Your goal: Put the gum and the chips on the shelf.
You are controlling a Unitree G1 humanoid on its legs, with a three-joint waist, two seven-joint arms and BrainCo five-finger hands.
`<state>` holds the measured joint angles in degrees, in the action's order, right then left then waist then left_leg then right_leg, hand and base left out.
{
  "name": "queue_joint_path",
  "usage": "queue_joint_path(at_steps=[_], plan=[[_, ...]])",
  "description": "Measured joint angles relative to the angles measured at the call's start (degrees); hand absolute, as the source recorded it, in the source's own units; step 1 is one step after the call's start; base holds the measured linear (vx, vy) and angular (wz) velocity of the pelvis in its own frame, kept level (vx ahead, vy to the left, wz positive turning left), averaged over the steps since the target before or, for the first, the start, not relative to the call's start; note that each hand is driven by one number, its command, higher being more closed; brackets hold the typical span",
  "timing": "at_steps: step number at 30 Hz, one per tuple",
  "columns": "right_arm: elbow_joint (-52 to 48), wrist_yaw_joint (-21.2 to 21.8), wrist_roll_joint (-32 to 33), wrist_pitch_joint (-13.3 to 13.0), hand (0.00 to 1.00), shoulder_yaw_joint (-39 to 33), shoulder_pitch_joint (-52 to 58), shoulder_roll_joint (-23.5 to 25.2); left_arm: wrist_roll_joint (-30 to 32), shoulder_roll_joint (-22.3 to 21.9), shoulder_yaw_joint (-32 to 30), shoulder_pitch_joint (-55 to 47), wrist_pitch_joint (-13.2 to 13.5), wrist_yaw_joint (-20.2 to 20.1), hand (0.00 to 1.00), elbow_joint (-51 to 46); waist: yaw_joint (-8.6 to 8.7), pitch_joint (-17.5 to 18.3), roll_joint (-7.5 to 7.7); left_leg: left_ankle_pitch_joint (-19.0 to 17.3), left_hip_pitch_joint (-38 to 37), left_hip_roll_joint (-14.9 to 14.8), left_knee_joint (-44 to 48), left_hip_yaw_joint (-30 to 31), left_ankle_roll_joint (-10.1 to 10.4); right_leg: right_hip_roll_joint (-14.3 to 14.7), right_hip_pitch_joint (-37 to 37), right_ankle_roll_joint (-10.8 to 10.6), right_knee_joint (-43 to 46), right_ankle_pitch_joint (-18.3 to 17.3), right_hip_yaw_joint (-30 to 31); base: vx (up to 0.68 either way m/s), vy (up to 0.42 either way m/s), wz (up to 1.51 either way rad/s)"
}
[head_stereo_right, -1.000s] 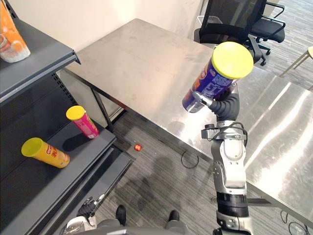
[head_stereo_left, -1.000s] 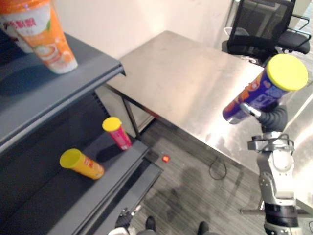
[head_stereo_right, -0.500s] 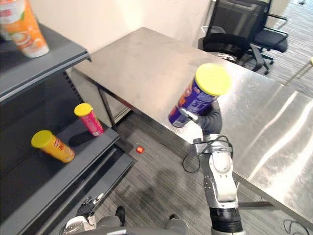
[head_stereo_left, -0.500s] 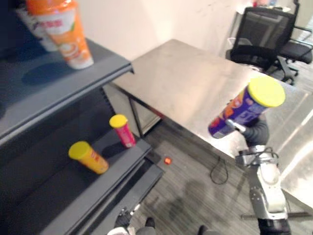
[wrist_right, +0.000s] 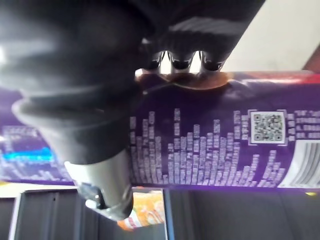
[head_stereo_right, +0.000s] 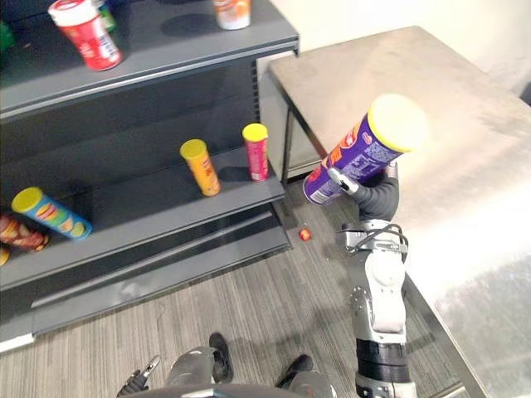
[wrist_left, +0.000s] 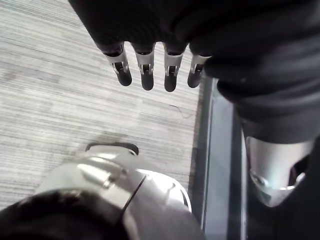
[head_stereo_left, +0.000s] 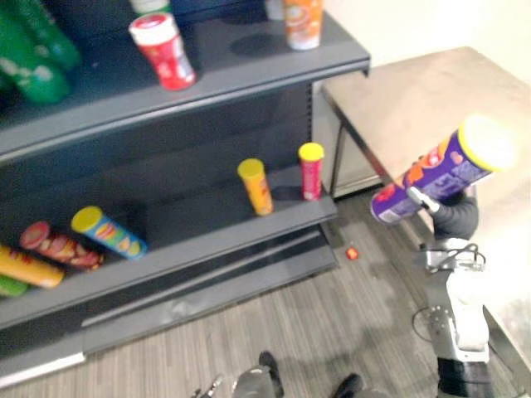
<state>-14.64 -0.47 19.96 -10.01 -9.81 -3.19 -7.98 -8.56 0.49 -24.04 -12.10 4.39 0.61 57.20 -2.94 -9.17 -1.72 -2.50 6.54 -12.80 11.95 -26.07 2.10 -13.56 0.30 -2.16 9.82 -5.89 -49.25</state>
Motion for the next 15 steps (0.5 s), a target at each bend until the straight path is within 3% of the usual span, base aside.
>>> queue_joint_path(at_steps=[2, 5, 8, 12, 15], plan=[[-0.02, -0.20, 0.00, 0.02, 1.00, -2.30, 0.79, 0.12, 0.03, -0.19, -0.06, 0.25, 0.01, -0.63, 0.00, 0.10, 0.78, 0.01, -0.49, -1.06, 0.04, 0.60, -3.29, -0.70, 1.39, -1.29, -0.50, -0.24, 2.59, -0.17, -2.84, -0.10, 0.193, 0.86], [-0.58, -0.34, -0.17, 0.06, 1.00, -3.34, 2.40, 1.88, 0.90, 0.93, -0.14, 0.58, -0.08, -0.92, 0.00, 1.26, 1.06, 0.04, 1.45, -0.48, -0.08, 4.71, -6.63, 0.11, 0.28, -5.73, -0.92, -1.34, 5.46, 0.21, -4.39, -0.10, 0.268, 0.53], [-0.96, -0.47, -1.56, 0.07, 1.00, -3.37, 3.35, 2.27, 1.48, 1.75, 0.15, 0.88, -0.07, -0.82, 0.00, 1.43, 1.08, -0.09, 1.71, -0.74, 0.45, 7.22, -6.61, 0.61, -0.89, -8.09, -0.92, -2.68, 6.18, 1.64, -4.49, -0.06, 0.240, 0.19], [-0.87, -1.79, -2.62, 0.12, 1.00, -3.35, 3.57, 2.35, 2.44, 3.83, 0.25, 1.83, 0.02, -0.69, 0.00, 1.47, 1.01, -1.33, 3.04, -1.22, 1.42, 7.96, -4.71, 1.57, -1.85, -8.77, -0.77, -2.90, 6.01, 2.53, -4.23, -0.01, 0.149, 0.12], [-0.86, -1.92, -3.24, 0.12, 1.00, -3.31, 3.54, 2.35, 2.45, 4.02, 0.10, 1.93, 0.02, -0.62, 0.00, 1.49, 0.04, -1.76, 3.63, -0.45, 1.13, 8.26, -5.92, 1.62, -2.36, -8.18, -0.77, -3.14, 4.66, 3.22, -3.83, 0.01, 0.066, 0.00]])
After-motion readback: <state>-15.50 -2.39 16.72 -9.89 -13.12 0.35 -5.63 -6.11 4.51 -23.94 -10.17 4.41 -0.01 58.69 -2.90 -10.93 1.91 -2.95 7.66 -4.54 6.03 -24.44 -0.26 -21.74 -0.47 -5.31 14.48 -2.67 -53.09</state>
